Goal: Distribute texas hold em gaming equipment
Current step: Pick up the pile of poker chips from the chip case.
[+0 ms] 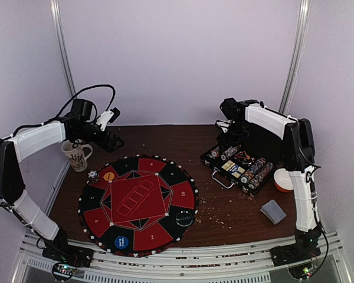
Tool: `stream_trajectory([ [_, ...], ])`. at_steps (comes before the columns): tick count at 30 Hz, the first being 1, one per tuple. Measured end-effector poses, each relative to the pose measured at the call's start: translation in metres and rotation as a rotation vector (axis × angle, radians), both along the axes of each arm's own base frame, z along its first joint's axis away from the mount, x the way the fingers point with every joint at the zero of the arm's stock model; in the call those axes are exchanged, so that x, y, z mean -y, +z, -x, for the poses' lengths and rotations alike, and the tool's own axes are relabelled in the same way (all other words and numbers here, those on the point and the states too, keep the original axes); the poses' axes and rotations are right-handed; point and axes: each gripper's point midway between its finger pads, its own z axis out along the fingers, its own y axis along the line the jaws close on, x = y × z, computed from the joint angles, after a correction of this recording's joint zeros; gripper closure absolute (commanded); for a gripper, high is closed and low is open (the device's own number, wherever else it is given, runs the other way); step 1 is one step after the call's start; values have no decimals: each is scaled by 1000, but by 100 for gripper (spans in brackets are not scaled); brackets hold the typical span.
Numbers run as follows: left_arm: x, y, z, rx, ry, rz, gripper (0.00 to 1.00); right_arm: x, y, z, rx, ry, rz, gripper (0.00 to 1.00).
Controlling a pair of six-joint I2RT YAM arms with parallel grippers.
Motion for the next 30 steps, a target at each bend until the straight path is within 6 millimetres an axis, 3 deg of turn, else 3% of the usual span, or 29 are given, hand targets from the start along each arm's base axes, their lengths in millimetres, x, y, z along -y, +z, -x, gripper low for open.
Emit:
stream_trajectory([
  [17,-2,-10,-3,-12,1,-24,2,-2,-28,2,-29,15,36,51],
  [30,-3,-11,-4,-13,7,-32,2,-9,-30,7,-10,35,109,57],
])
